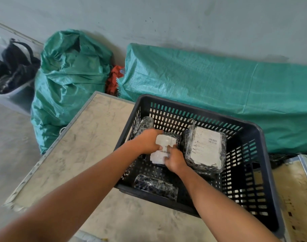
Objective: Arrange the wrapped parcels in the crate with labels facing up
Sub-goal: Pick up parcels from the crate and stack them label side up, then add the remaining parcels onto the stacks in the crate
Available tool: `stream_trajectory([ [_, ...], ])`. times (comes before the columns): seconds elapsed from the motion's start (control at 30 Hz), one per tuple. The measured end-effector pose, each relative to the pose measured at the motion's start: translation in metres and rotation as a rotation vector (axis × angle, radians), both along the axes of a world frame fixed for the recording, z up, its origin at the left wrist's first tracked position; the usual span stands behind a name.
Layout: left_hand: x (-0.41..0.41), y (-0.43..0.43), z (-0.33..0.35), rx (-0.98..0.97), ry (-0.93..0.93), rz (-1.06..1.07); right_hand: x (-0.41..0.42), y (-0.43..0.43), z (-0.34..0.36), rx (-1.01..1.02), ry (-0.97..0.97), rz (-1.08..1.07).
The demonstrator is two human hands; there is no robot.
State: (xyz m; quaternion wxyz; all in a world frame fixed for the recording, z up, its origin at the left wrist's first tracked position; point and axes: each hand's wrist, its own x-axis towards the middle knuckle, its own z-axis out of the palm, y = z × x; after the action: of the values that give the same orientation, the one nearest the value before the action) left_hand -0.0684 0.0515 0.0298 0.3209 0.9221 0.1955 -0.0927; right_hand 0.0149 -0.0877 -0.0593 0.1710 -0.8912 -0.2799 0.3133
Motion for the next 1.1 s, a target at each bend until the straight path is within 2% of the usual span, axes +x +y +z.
stream_trajectory([
  [0.17, -0.056, 0.021, 0.044, -0.115, -0.469, 0.143, -0.003, 0.02, 0.019, 0.293, 0.049, -0.106],
  [0.27, -0.085, 0.029, 0.044, -0.093, -0.633, 0.25, -0.013, 0.044, 0.03, 0.381, 0.068, -0.079],
  [0.33, -0.099, 0.031, 0.036, -0.063, -0.63, 0.314, -0.023, 0.058, 0.035, 0.436, 0.108, -0.063],
  [0.43, -0.112, 0.027, 0.022, 0.045, -0.527, 0.317, -0.032, 0.073, 0.037, 0.456, 0.106, 0.035],
  [0.6, -0.125, 0.028, 0.006, -0.1, -0.338, 0.371, -0.04, 0.076, 0.03, 0.437, 0.121, 0.045],
  [0.8, -0.118, 0.028, -0.001, -0.127, -0.335, 0.427, -0.048, 0.074, 0.023, 0.527, 0.039, -0.044],
  [1.1, -0.117, 0.029, -0.005, -0.178, -0.331, 0.455, -0.024, 0.043, 0.044, 0.597, 0.097, -0.141],
])
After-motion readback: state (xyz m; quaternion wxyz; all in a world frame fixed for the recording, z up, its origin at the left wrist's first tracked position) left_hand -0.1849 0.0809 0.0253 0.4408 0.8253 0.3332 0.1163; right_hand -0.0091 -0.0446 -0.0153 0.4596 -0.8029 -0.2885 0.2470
